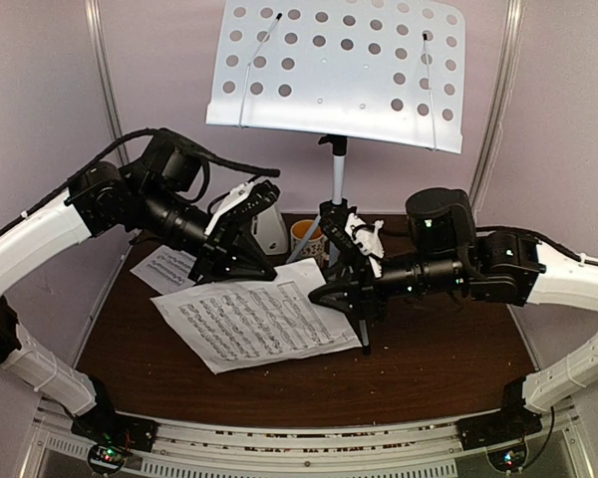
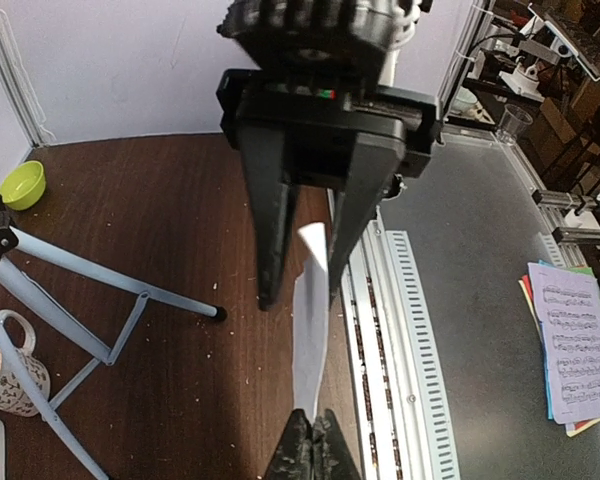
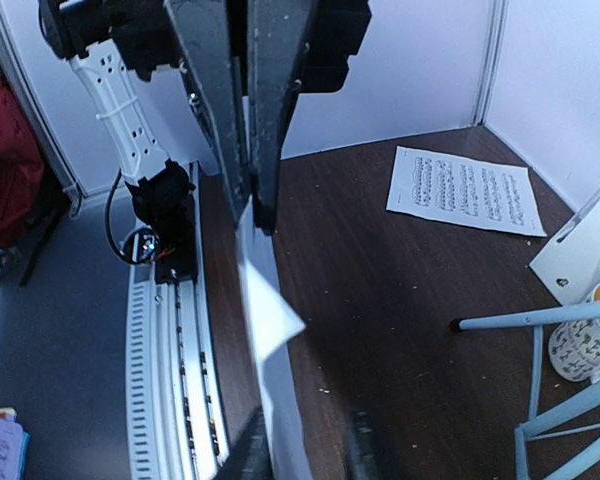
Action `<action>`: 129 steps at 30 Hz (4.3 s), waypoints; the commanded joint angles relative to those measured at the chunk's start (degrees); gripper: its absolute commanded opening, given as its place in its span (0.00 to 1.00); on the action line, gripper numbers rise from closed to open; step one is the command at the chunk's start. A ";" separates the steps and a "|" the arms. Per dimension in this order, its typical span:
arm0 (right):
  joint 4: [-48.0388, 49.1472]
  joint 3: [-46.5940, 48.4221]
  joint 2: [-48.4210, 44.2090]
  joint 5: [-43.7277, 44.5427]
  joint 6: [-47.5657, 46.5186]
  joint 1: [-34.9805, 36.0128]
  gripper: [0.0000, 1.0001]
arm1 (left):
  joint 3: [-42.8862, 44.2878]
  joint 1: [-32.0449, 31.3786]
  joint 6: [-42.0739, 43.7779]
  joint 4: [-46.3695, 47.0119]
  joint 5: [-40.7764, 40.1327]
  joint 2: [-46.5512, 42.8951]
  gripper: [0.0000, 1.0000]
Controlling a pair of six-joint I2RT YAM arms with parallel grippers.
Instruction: Set up the instrument practice props
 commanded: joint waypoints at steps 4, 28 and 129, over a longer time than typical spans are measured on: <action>2.32 -0.03 -4.91 2.05 -1.92 0.72 0.00 | -3.38 0.34 -3.43 12.70 -0.58 -3.58 0.15; 14.14 -10.07 -30.06 -2.37 1.16 0.64 0.00 | -40.07 16.70 -25.57 66.47 6.01 -30.05 0.84; -0.82 36.65 -3.52 -1.82 12.48 -17.86 0.00 | 9.73 10.49 -7.16 21.31 -26.62 -15.34 0.64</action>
